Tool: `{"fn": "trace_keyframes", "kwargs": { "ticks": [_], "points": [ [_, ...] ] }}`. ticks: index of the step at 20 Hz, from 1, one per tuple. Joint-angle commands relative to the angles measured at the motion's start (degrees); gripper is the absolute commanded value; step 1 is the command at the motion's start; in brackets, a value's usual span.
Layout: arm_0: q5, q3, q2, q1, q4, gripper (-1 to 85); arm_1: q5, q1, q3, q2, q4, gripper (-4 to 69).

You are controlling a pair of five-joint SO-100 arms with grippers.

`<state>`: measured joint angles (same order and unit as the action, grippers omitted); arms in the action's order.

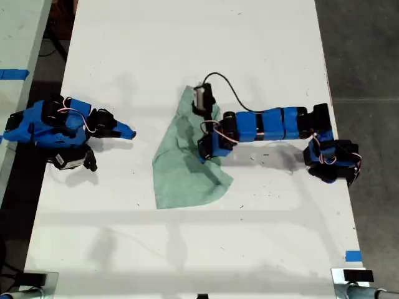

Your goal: Fold t shirt

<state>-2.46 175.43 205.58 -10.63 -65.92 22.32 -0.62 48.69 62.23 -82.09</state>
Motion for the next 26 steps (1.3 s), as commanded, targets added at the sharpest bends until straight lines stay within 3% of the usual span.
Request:
{"fn": "trace_keyframes", "kwargs": {
  "ticks": [1,3,6,9,10,11,13,17,19,21,24,26],
  "points": [
    [-1.1,-0.9,0.4,0.3,0.8,2.1,1.1,2.0,-7.7,-0.6,-1.8,29.3],
    [-1.1,-0.8,0.4,0.0,0.9,2.3,1.3,1.7,-6.7,7.1,-6.2,39.0],
    [-1.1,-0.9,0.4,-0.1,1.1,2.4,1.8,-0.2,-3.1,21.8,-14.7,39.4],
    [-1.1,-1.0,0.4,-0.2,1.1,2.4,-0.1,-2.3,14.4,41.1,-15.9,36.8],
    [-1.1,-1.0,0.4,-0.4,1.1,2.4,-1.7,-3.0,22.5,48.5,-15.4,35.6],
    [-0.9,-1.0,0.4,-0.6,1.1,2.3,-3.2,-3.3,32.0,56.4,-13.8,26.9],
    [-0.6,-0.9,0.4,-1.4,1.3,-0.3,-6.4,-3.2,52.0,71.6,-7.7,0.8],
    [1.5,2.8,0.4,-4.2,4.7,-0.3,-7.8,-0.9,89.9,95.7,10.5,0.9],
    [4.7,8.3,0.4,-6.0,11.0,-0.3,-5.5,-1.6,107.2,112.7,18.4,1.2],
    [8.1,12.9,0.4,-8.5,16.9,-0.3,-4.0,-2.6,118.8,126.6,18.4,1.2],
    [13.4,13.0,0.4,-15.4,16.9,-0.3,0.3,-7.3,127.9,138.5,12.0,1.3],
    [14.4,13.0,0.4,-19.3,14.2,0.7,-2.5,-10.4,129.6,138.6,6.8,7.3]
  ]
}}
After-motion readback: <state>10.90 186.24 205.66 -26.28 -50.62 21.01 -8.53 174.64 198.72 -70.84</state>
